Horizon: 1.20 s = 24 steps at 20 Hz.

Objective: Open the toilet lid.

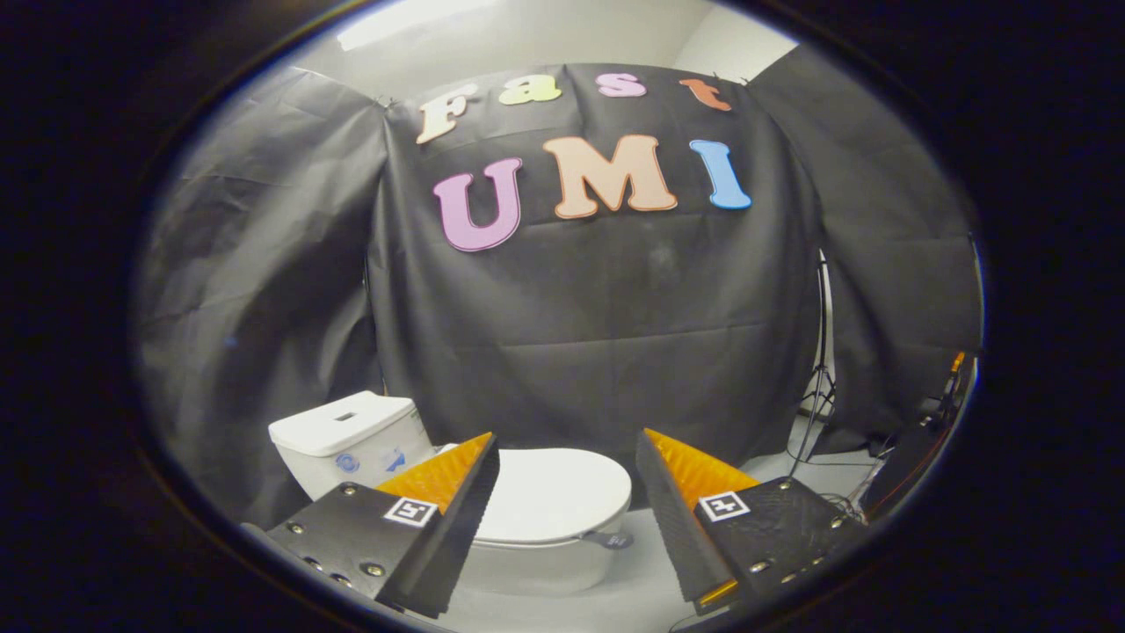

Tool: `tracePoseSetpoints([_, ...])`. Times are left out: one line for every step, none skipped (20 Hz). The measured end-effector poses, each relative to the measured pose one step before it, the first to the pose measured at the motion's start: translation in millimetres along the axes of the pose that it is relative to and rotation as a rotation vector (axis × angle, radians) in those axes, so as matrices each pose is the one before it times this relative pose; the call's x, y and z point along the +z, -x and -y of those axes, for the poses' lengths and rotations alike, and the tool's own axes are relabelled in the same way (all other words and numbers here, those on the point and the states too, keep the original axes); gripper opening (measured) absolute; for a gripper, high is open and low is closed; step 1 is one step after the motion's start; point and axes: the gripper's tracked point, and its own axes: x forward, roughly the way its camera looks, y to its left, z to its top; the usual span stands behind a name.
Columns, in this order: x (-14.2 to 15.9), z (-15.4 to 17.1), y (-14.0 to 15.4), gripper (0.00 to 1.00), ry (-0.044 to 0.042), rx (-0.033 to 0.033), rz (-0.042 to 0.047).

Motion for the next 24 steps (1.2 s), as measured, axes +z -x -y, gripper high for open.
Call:
tracePoseSetpoints([0.88, 2.17, -0.09, 0.93, -0.00360, -0.00928, 0.00604])
tracePoseSetpoints([1.63, 2.82, 0.15, 0.93, -0.00027, -0.01212, 0.00534])
tracePoseSetpoints([0.59, 2.22, -0.76, 0.93, 0.00161, -0.01363, 0.00523])
tracePoseSetpoints([0.71, 1.75, -1.03, 0.93, 0.00294, -0.00933, 0.00243])
tracePoseSetpoints([-0.09, 1.47, 0.46, 0.93, -0.00304, -0.00739, 0.00187])
tracePoseSetpoints([1.52, 0.90, -1.36, 0.93, -0.01319, -0.00340, 0.00690])
tracePoseSetpoints([1.02, 1.13, -1.68, 0.93, -0.01875, -0.00466, 0.00810])
tracePoseSetpoints([-0.16, 2.63, -3.21, 0.93, -0.01997, -0.00852, 0.00360])
tracePoseSetpoints([-4.42, 2.90, -3.08, 0.93, -0.01533, -0.01066, -0.00253])
tracePoseSetpoints([-4.25, 3.07, -2.19, 0.93, -0.00982, -0.01227, -0.00701])
tracePoseSetpoints([-3.88, 3.32, -1.53, 0.93, -0.00938, -0.01294, -0.00588])
tracePoseSetpoints([-0.27, 3.93, -3.97, 0.93, -0.01677, -0.01773, 0.00504])
tracePoseSetpoints([-0.52, 2.63, -4.46, 0.93, -0.02031, -0.00945, 0.00713])
tracePoseSetpoints([-1.13, -2.37, -4.66, 0.93, -0.02322, 0.00767, 0.00542])
tracePoseSetpoints([-3.92, -4.05, -3.35, 0.92, -0.01571, 0.01176, 0.00189])
tracePoseSetpoints([-4.11, -0.87, -5.06, 0.92, -0.01049, 0.00505, -0.00239])
tracePoseSetpoints([-5.21, 1.48, -6.48, 0.92, -0.01564, 0.00333, -0.00897])
tracePoseSetpoints([-3.29, -0.23, -4.28, 0.92, -0.02294, 0.00623, -0.00463])
tracePoseSetpoints([-3.23, -0.90, -3.86, 0.92, -0.02980, 0.00982, 0.00028])
tracePoseSetpoints([-3.99, 1.17, -3.34, 0.92, -0.03781, 0.00601, 0.00233])
tracePoseSetpoints([-6.64, 2.49, -4.51, 0.92, -0.04208, 0.00140, -0.00021])
tracePoseSetpoints([-7.53, 4.20, -2.76, 0.92, -0.03386, -0.00633, -0.00359])
tracePoseSetpoints([-9.50, 7.29, -2.43, 0.92, -0.02123, -0.01581, -0.00747])
tracePoseSetpoints([-10.58, 6.54, -1.72, 0.92, -0.02016, -0.01269, -0.01631])
